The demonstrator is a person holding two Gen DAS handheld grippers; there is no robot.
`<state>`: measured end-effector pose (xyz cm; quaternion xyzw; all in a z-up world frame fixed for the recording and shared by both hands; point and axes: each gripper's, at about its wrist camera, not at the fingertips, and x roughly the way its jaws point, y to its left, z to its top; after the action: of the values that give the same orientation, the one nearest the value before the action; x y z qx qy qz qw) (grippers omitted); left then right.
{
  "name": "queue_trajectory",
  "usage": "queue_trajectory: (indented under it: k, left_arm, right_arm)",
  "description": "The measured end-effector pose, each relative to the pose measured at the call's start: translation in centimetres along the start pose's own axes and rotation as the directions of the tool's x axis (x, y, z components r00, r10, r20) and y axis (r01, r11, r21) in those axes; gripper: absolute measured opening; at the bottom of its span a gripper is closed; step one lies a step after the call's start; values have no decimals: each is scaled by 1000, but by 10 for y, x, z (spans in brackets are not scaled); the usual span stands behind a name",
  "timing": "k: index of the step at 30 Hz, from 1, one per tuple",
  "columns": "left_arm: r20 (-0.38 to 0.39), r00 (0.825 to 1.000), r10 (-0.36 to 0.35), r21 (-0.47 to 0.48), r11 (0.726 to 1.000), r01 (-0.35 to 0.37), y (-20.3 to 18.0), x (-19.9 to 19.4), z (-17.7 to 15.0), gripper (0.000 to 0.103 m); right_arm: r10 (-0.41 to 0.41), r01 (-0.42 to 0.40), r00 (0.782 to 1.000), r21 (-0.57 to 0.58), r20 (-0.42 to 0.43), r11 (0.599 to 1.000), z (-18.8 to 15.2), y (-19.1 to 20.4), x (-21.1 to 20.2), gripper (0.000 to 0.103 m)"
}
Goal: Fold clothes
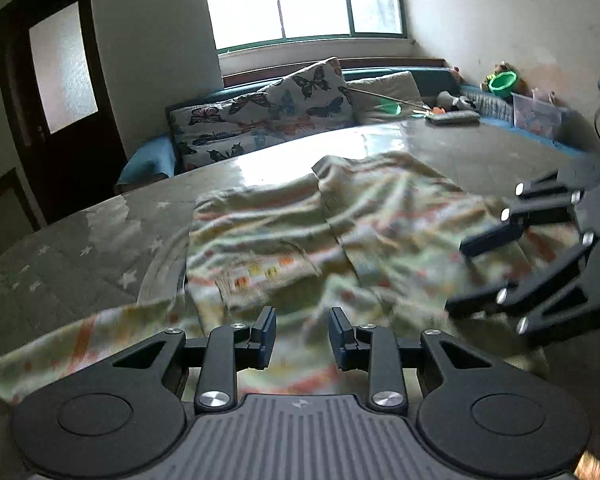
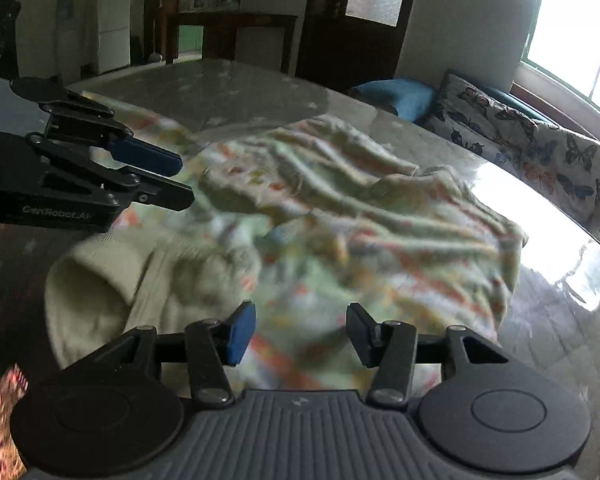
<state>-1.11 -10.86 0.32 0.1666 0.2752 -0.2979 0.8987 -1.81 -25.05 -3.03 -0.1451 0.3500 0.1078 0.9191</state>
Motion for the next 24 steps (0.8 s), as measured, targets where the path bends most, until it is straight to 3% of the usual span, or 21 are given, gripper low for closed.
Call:
queue_trajectory:
  k: [6, 10, 19, 24]
  left_arm:
    - [2, 1000, 15, -5, 1000, -15, -4, -3, -13, 32]
    - [14, 999, 30, 3, 1000, -30, -7, -6, -16, 32]
    - [25, 999, 43, -61, 997, -42, -2, -12, -21, 41]
    - [36, 997, 73, -136, 988, -67, 11, -23, -25, 47]
  right_arm:
    - [-26, 23, 999, 100, 27, 995, -10, -1, -20, 53]
    - [-47, 45, 999, 108, 12, 993, -22, 4, -23, 53]
    - [-86, 80, 996, 203, 24, 976, -40, -1, -37, 59]
    - [-124, 111, 991, 215, 48, 970, -51, -3, -47, 75]
